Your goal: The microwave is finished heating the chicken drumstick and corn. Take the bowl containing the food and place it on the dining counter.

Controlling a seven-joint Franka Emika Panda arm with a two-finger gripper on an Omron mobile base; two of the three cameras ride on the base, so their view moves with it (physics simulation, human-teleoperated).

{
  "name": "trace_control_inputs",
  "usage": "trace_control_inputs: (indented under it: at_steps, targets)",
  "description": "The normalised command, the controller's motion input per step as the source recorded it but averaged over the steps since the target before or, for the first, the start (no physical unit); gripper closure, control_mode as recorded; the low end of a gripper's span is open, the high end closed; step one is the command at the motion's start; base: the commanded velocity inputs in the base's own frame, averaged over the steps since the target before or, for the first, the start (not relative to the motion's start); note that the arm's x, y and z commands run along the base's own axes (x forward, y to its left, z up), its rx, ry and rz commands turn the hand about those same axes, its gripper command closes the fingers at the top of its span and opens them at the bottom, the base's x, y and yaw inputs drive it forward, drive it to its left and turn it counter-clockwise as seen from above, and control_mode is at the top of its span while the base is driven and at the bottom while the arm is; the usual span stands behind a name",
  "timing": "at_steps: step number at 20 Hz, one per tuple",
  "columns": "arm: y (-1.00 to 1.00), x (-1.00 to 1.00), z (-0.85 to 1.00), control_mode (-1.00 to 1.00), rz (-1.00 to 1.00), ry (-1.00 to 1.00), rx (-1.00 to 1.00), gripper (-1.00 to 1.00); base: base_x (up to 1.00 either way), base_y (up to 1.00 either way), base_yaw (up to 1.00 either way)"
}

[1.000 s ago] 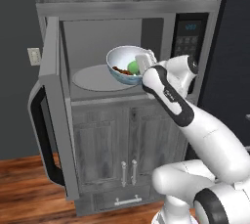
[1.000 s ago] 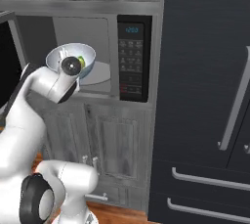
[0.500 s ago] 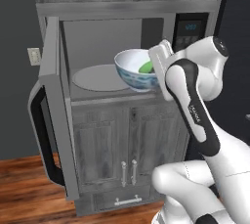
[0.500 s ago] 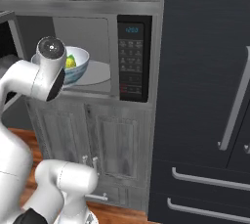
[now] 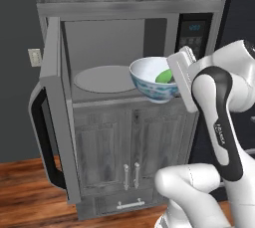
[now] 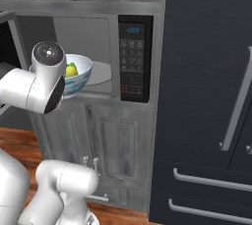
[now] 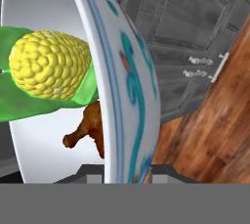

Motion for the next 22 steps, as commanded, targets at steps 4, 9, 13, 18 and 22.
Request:
trace_control_inputs:
  at_steps: [4,9,13,18,22]
  targets:
    - [0.00,0.00,0.00,-1.00,0.00,0.00,0.00,1.00,0.00,0.00,0.00]
    - [0.00,0.00,0.00,-1.00,0.00,0.00,0.00,1.00,0.00,0.00,0.00]
    - [0.00,0.00,0.00,-1.00,0.00,0.00,0.00,1.00,0.00,0.00,0.00]
    - [0.00,0.00,0.00,-1.00,0.00,0.00,0.00,1.00,0.00,0.00,0.00]
    - [0.00,0.00,0.00,-1.00,0.00,0.00,0.00,1.00,0.00,0.00,0.00]
